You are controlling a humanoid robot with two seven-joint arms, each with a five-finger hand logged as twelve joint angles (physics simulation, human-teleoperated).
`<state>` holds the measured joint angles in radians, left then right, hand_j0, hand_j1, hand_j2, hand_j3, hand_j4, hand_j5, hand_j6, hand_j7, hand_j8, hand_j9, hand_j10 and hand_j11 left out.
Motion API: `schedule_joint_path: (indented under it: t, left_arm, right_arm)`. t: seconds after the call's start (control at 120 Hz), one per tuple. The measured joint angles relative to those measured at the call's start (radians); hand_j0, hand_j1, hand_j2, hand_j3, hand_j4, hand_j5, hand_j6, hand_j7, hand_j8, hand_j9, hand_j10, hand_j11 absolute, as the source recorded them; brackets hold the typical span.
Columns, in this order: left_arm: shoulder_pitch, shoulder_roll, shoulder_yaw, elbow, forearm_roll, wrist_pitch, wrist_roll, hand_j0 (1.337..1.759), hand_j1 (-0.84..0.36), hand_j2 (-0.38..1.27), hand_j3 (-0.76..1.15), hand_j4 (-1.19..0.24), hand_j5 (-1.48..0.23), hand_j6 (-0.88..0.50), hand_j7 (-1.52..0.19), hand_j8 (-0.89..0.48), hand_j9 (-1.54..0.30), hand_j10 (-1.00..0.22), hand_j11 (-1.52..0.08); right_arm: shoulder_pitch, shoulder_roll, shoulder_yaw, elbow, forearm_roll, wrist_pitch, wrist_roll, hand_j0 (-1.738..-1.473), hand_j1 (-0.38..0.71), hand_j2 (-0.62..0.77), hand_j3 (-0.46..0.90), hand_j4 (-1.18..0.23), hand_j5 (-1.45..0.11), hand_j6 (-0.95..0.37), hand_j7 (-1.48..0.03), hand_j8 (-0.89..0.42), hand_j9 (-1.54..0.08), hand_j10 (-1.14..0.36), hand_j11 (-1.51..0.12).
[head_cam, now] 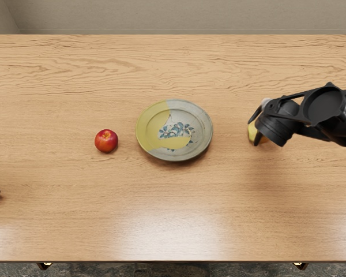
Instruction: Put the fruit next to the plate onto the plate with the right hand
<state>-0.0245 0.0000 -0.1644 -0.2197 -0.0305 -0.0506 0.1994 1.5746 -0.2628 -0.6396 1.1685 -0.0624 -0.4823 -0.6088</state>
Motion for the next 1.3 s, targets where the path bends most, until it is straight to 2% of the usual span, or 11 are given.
schedule_joint_path:
  t: [0.167,0.292,0.4,0.542,0.792,0.883,0.958,1.083,1.117,1.208,1.3]
  left_arm:
    - [0.000,0.000,0.000,0.000,0.000,0.000,0.000,1.658,0.35,0.00,0.00,0.00,0.00,0.00,0.00,0.00,0.00,0.00,0.00]
    - [0.000,0.000,0.000,0.000,0.000,0.000,0.000,1.658,0.35,0.00,0.00,0.00,0.00,0.00,0.00,0.00,0.00,0.00,0.00]
    - [0.000,0.000,0.000,0.000,0.000,0.000,0.000,1.658,0.35,0.00,0.00,0.00,0.00,0.00,0.00,0.00,0.00,0.00,0.00]
    - [0.001,0.000,0.000,0.000,0.000,0.000,0.000,1.658,0.35,0.00,0.00,0.00,0.00,0.00,0.00,0.00,0.00,0.00,0.00]
    - [0.000,0.000,0.000,0.000,0.000,0.000,0.000,1.658,0.35,0.00,0.00,0.00,0.00,0.00,0.00,0.00,0.00,0.00,0.00]
    - [0.000,0.000,0.000,0.000,0.000,0.000,0.000,1.658,0.35,0.00,0.00,0.00,0.00,0.00,0.00,0.00,0.00,0.00,0.00]
    - [0.000,0.000,0.000,0.000,0.000,0.000,0.000,1.658,0.35,0.00,0.00,0.00,0.00,0.00,0.00,0.00,0.00,0.00,0.00]
    - [0.000,0.000,0.000,0.000,0.000,0.000,0.000,1.658,0.35,0.00,0.00,0.00,0.00,0.00,0.00,0.00,0.00,0.00,0.00]
    - [0.000,0.000,0.000,0.000,0.000,0.000,0.000,1.658,0.35,0.00,0.00,0.00,0.00,0.00,0.00,0.00,0.00,0.00,0.00]
    - [0.000,0.000,0.000,0.000,0.000,0.000,0.000,1.658,0.35,0.00,0.00,0.00,0.00,0.00,0.00,0.00,0.00,0.00,0.00]
    - [0.000,0.000,0.000,0.000,0.000,0.000,0.000,1.658,0.35,0.00,0.00,0.00,0.00,0.00,0.00,0.00,0.00,0.00,0.00]
  right_arm:
    - [0.000,-0.114,0.132,0.000,-0.024,0.037,0.000,-1.650,0.26,0.38,0.00,-0.67,-1.19,-0.36,-1.08,-0.18,-1.15,-0.41,-1.16]
    - [-0.030,-0.242,0.335,-0.001,-0.043,0.170,-0.001,-1.650,0.27,0.41,0.00,-0.65,-1.23,-0.35,-1.09,-0.20,-1.16,-0.41,-1.17]
    - [-0.074,-0.278,0.505,-0.002,-0.047,0.285,-0.001,-1.650,0.28,0.43,0.00,-0.65,-1.24,-0.35,-1.10,-0.18,-1.17,-0.41,-1.18]
    - [-0.111,-0.191,0.635,-0.008,-0.048,0.341,-0.002,-1.650,0.30,0.43,0.00,-0.63,-1.26,-0.33,-1.10,-0.16,-1.18,-0.40,-1.18]
    - [-0.150,0.017,0.675,-0.124,-0.112,0.353,-0.002,-1.650,0.28,0.42,0.00,-0.63,-1.28,-0.33,-1.11,-0.15,-1.19,-0.40,-1.17]
    - [-0.157,0.047,0.677,-0.142,-0.126,0.352,-0.002,-1.651,0.26,0.39,0.00,-0.66,-1.28,-0.34,-1.11,-0.17,-1.20,-0.41,-1.18]
    - [-0.160,0.059,0.678,-0.148,-0.132,0.352,-0.002,-1.651,0.21,0.30,0.00,-0.70,-1.27,-0.36,-1.12,-0.19,-1.22,-0.43,-1.19]
    - [-0.161,0.066,0.677,-0.152,-0.137,0.352,-0.002,-1.651,0.23,0.35,0.00,-0.73,-1.27,-0.35,-1.12,-0.18,-1.23,-0.43,-1.20]
    - [-0.162,0.067,0.676,-0.152,-0.139,0.351,-0.002,-1.652,0.21,0.32,0.00,-0.71,-1.18,-0.35,-1.04,-0.19,-1.14,-0.42,-1.12]
    - [-0.163,0.065,0.675,-0.153,-0.145,0.349,-0.002,-1.654,0.01,0.20,0.00,-0.46,-0.76,-0.23,-0.67,-0.13,-0.74,-0.27,-0.72]
    - [-0.167,0.062,0.679,-0.150,-0.147,0.350,-0.002,-1.656,-0.11,0.13,0.00,-0.30,-0.50,-0.16,-0.44,-0.09,-0.48,-0.18,-0.47]
